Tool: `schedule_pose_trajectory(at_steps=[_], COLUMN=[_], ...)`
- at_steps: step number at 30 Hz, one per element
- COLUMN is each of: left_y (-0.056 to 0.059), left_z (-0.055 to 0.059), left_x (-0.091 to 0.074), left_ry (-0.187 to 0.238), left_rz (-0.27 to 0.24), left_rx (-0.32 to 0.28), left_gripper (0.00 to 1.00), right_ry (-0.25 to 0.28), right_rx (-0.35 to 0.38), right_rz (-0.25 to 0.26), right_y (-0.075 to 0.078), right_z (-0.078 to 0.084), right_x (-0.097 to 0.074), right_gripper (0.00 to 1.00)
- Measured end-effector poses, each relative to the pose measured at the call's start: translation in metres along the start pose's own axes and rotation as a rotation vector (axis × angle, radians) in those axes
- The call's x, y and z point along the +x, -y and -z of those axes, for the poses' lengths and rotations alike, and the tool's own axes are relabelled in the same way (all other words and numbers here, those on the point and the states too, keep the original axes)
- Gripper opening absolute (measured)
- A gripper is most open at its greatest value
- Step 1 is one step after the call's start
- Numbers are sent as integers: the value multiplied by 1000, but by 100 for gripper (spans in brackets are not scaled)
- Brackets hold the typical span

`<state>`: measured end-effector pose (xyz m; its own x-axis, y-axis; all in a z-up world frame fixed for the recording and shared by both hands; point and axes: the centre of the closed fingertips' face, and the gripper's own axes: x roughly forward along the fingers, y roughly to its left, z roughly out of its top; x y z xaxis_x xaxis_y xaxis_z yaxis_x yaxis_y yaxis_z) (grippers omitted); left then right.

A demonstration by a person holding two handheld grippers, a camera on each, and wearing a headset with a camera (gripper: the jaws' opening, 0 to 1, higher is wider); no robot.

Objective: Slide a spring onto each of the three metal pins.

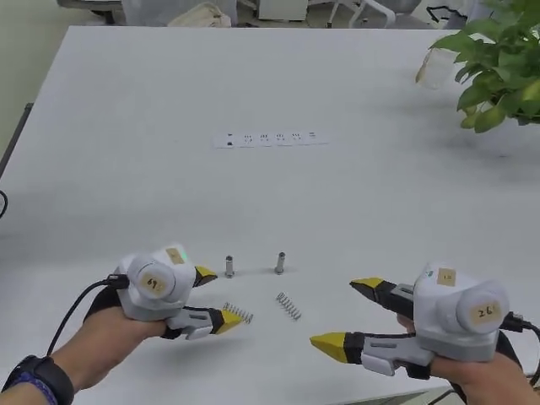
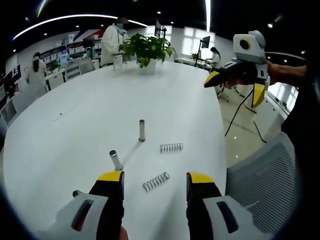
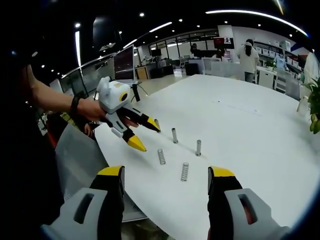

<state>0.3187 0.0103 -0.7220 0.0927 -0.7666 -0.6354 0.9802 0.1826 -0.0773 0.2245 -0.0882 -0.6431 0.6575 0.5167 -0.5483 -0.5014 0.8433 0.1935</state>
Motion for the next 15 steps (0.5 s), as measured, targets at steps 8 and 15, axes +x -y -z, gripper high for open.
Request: schedule_pose_trajectory(at_steps=[8, 15], left_y=[5, 6], left_z=[5, 14], left_x=[11, 23], left_ry=[-22, -52], left_rz=[26, 44], left_rx=[10, 21], left_gripper=[42, 38], right_ry=[1, -2], right_rx=[8, 12], right_rz=[6, 8], right_y=[0, -1], right_z=[2, 3], right_x=[-3, -6], right_gripper=[66, 66])
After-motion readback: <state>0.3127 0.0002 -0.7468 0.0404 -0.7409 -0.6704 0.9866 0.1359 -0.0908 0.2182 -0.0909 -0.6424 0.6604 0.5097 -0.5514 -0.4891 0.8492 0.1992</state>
